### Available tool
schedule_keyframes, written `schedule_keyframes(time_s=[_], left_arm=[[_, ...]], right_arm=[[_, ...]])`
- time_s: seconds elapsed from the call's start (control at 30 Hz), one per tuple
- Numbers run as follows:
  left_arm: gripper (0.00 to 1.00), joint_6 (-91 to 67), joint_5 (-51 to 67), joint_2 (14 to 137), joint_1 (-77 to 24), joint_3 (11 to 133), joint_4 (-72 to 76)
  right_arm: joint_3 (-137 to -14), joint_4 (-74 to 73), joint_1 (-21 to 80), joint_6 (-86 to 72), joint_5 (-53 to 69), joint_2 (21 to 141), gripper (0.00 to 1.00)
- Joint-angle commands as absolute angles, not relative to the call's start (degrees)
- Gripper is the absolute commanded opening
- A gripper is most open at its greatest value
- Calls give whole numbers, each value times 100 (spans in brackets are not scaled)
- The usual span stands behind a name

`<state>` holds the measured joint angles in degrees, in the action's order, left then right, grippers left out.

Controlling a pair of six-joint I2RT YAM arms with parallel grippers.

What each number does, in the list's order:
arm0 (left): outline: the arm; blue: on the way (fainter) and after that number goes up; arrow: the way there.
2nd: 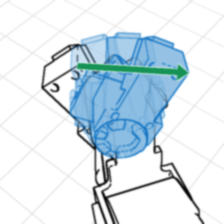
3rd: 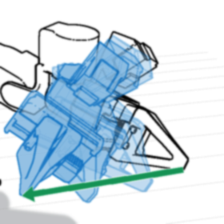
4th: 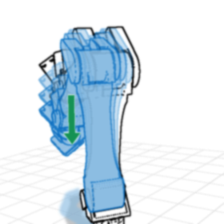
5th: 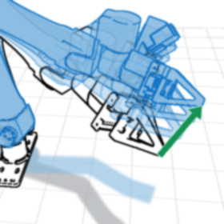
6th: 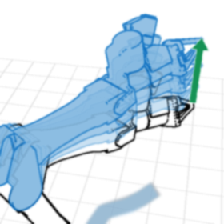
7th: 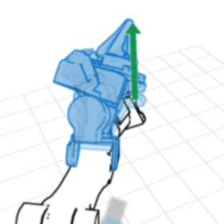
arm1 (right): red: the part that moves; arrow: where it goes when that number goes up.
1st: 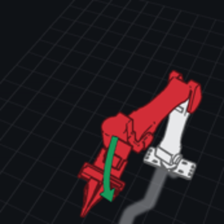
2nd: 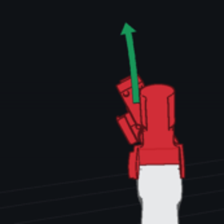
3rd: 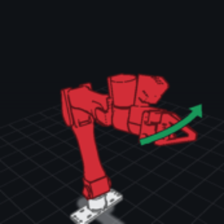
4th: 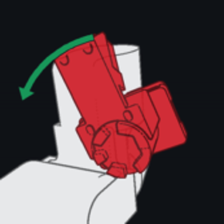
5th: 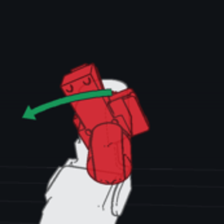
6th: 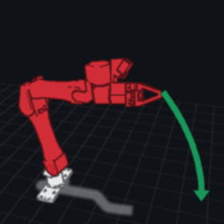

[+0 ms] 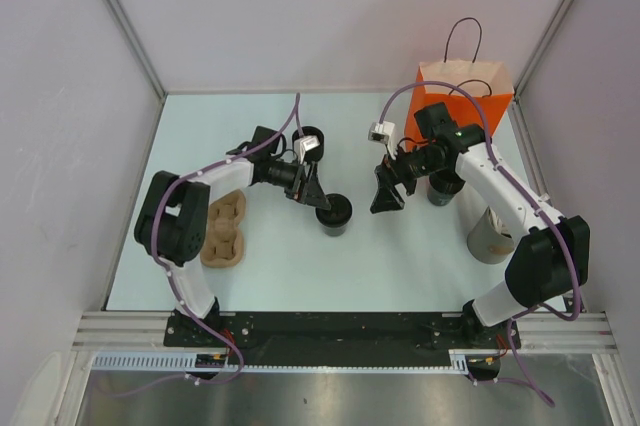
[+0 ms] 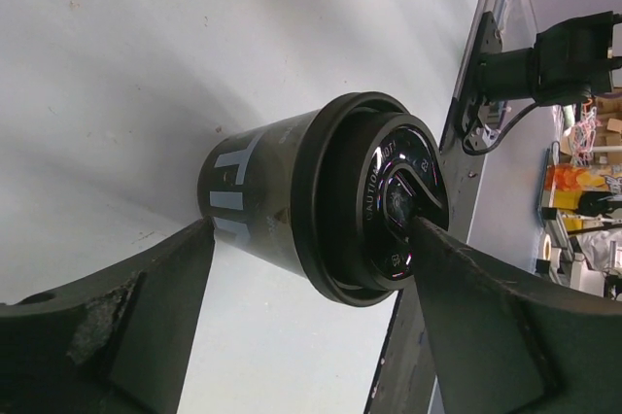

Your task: Pack the takeout coffee

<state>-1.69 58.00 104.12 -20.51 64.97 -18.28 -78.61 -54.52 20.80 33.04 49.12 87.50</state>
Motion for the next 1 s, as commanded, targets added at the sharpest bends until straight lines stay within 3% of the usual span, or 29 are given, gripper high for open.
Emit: schedule_keyframes(time_s=[0.0,0.27,0.6,0.97], left_arm=[[81,-158,6064,10512,-2083,6574,-1626],[69,-132,6047,10652,-2083,6530,-1626],[68,-88,5889,10679,-2083,6504,-1705],[68,-53,5906,10652,-2083,6513,-1740]], right_arm=[[-7866,-5405,2048,3375,5176,8543,91],[-7866,-5335,2048,3261,5344,8666,90],[-7857,-4668,2048,2295,5432,9360,80],[-8024,-3753,1942,1108,5941,10563,53]])
